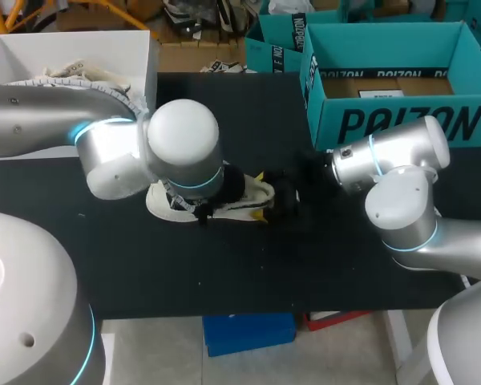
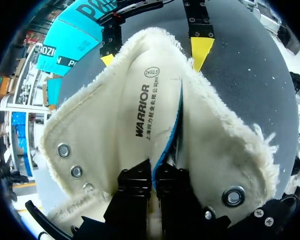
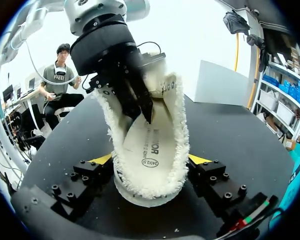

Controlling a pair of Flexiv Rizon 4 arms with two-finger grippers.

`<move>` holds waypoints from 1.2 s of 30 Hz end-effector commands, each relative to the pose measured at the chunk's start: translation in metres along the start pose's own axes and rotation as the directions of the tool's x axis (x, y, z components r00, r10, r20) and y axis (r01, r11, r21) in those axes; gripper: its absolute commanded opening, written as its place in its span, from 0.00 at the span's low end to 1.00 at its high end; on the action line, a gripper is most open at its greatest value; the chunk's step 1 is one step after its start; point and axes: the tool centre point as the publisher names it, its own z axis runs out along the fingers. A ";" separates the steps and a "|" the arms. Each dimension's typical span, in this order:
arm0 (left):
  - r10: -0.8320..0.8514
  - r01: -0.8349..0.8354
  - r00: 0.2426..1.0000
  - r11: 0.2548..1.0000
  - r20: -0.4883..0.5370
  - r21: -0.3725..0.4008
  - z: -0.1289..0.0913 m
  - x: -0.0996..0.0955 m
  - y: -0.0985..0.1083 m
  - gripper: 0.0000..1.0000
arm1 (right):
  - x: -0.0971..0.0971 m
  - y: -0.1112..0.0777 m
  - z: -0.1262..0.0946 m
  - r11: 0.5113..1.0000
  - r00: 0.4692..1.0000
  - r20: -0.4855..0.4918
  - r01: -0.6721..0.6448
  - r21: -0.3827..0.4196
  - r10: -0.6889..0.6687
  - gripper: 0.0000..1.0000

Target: Take the shoe out of the shoebox, open the shoe tongue, remove and reinsert the insole, then place the shoe into the shoebox

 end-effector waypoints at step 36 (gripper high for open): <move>0.032 0.006 0.980 0.981 -0.195 0.193 -0.056 0.013 -0.008 0.00 | -0.001 -0.003 0.001 1.000 1.000 0.001 -0.001 0.003 0.001 0.00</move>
